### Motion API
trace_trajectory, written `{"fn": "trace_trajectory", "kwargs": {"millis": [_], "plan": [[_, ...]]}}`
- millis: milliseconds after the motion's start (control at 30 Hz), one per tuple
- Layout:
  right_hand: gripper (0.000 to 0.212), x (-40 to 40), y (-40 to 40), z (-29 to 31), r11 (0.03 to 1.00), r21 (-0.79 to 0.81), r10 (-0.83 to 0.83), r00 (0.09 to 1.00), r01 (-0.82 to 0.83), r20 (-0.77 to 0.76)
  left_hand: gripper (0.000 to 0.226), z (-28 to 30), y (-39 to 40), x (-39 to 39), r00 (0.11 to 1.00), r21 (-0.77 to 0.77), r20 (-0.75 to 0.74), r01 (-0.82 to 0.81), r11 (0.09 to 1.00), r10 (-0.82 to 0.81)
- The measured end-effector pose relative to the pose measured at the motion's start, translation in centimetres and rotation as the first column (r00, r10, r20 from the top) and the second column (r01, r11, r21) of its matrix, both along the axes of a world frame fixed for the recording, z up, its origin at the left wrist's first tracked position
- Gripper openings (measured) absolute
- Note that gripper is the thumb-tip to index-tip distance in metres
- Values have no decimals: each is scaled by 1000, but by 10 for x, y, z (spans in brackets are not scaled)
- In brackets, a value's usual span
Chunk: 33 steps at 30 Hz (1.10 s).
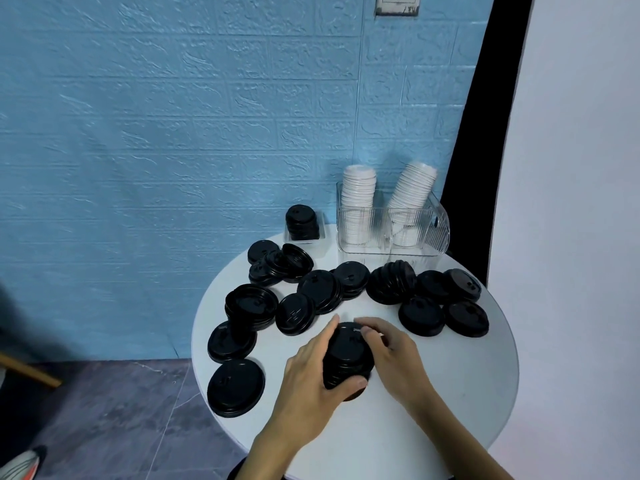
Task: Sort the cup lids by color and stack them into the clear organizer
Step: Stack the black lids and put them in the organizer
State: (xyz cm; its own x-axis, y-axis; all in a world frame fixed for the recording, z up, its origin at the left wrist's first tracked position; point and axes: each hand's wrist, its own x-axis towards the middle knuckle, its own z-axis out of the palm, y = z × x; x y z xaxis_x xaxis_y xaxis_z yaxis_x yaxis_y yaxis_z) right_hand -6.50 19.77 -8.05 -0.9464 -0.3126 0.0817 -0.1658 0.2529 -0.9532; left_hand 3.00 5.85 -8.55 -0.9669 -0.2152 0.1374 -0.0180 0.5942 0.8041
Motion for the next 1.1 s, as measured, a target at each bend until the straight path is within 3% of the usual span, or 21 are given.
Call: {"fn": "trace_trajectory", "kwargs": {"millis": [133,233,433,567,700,767,833,900,1000,1100], "plan": [[21,13,-3,1,999,-37,-13,997,10,-78,111,-4,-2,-1,1000,85,-9,7,996,-6],[22,18,-6,2,998,-54,4,999,-6,-51,113,-9,-5,1,1000,138,-28,7,990,-3],[22,14,-3,-1,999,-34,19,1000,-19,3,94,-15,-8,2,998,139,-56,-23,990,31],[23,15,-1,-2,999,-5,53,999,-53,-13,99,-11,-6,1,999,149,-49,-14,989,22],[21,13,7,4,985,86,155,985,-149,-73,80,-11,-6,1,998,145,-63,-1,989,11],[19,-4,25,5,988,153,45,974,-11,-222,77,-12,-7,1,998,126,-68,6,992,3],[33,-31,49,8,943,213,-161,910,256,-382,77,-12,-7,0,997,127,-76,19,992,-10],[57,-54,67,10,847,368,-233,891,383,-390,80,-10,-6,0,997,147,-72,32,989,-21],[83,-67,71,2,669,661,-129,929,340,-347,89,-9,-5,-1,997,193,-72,37,981,-24],[75,-64,65,0,672,657,-104,922,342,-374,96,-9,-6,-1,998,275,-60,15,961,1]]}}
